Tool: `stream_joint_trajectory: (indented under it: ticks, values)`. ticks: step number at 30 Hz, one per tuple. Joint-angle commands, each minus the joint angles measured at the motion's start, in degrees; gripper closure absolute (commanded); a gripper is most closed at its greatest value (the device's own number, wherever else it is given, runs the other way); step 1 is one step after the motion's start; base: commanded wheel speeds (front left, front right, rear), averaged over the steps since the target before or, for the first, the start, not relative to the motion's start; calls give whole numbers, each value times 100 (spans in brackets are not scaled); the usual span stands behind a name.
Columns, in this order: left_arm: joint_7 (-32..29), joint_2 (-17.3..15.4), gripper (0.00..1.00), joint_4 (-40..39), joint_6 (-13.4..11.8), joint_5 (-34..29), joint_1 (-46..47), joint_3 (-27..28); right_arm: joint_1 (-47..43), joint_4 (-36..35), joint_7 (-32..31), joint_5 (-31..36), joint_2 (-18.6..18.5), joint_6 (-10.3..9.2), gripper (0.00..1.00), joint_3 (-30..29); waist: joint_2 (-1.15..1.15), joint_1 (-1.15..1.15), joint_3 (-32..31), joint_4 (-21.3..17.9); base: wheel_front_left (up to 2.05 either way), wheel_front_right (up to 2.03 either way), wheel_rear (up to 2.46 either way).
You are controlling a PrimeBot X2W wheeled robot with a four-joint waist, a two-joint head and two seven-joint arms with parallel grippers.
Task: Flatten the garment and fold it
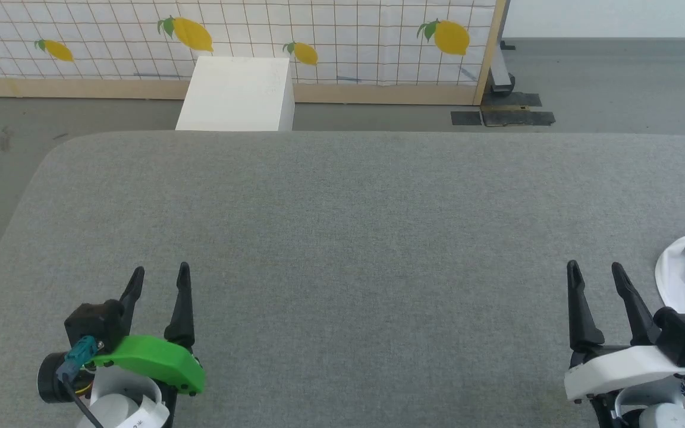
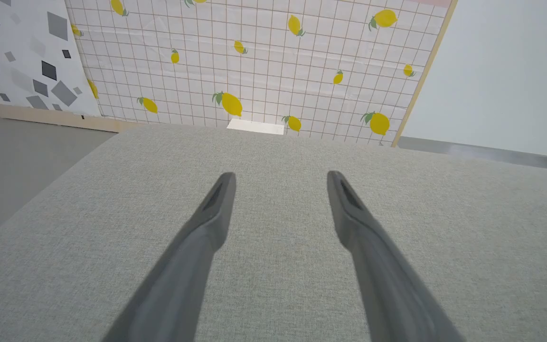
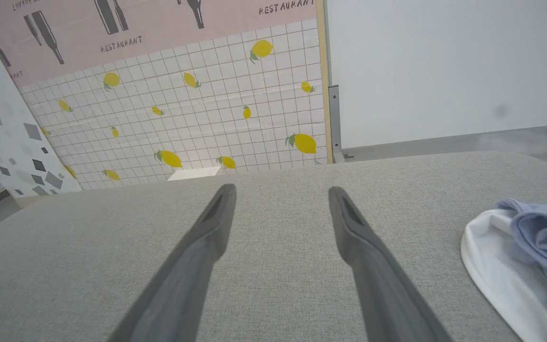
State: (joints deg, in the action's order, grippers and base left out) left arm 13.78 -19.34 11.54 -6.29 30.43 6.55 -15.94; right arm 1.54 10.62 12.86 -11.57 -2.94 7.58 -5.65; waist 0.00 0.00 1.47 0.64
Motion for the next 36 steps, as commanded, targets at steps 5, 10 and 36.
stream_joint_trajectory:
  ticks: [5,10,36]
  values:
    - [-13,3,100,-2,2,-10,-12,-4,-3,-5,-5,3,0,0,100,-2,0,0,-7,1,0,0,0]
    - [-60,61,100,-43,24,-115,-34,51,-8,-41,-49,43,0,0,100,19,0,0,-12,-1,0,0,0]
    - [-340,397,100,-279,152,-737,-166,379,-39,-258,-312,280,1,-2,100,135,0,0,-40,-15,0,0,0]
